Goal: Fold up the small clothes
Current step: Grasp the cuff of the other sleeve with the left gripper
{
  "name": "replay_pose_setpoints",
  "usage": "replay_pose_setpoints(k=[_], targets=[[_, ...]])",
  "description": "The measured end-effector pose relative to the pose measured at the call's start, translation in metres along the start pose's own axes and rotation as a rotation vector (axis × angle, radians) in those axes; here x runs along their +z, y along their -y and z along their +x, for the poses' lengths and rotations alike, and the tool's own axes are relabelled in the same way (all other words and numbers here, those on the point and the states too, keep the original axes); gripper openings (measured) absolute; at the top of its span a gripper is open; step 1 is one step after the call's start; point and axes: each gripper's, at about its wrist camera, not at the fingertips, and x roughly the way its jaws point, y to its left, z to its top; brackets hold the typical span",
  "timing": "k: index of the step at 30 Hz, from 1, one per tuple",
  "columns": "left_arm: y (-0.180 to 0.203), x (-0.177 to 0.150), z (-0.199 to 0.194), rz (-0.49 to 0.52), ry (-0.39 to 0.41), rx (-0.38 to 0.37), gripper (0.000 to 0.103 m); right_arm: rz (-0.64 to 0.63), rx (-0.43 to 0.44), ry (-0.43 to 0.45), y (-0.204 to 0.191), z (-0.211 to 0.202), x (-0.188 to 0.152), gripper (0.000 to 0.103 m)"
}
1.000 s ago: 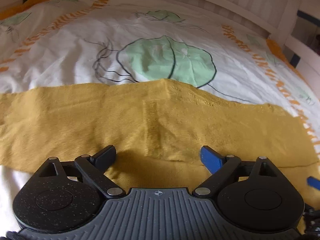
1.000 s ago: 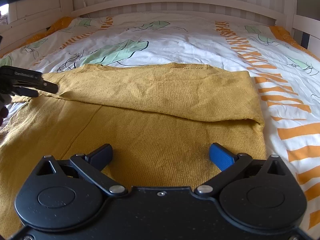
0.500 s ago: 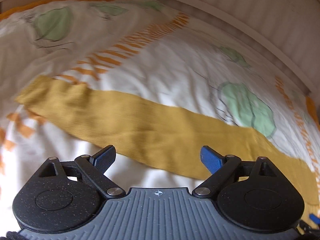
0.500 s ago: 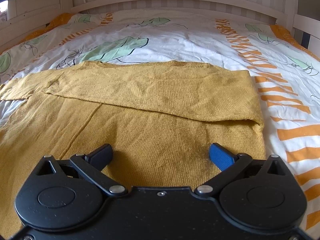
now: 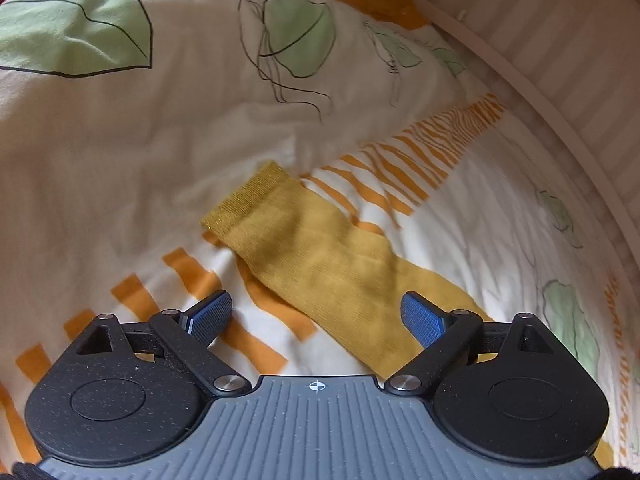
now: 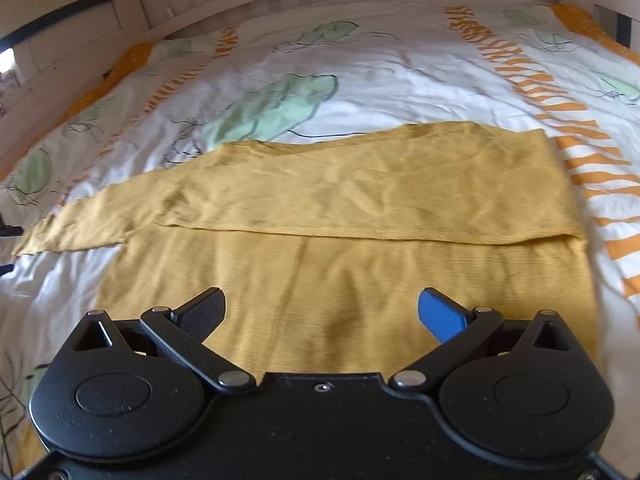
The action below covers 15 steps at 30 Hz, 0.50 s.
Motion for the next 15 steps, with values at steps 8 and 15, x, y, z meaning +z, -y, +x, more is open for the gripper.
replay_pose_setpoints(k=[8,15], targets=[[-0.016,0.015,0.022,-0.03,0.023,-0.052,0.091,-0.052,0.06,-0.019,-0.038,0.006,0.001,0.102],[-0.029,0.021,0.024,-0.147,0.038,-0.062,0.035,-0.057,0.065,-0.041,-0.046,0.013,0.0,0.102]])
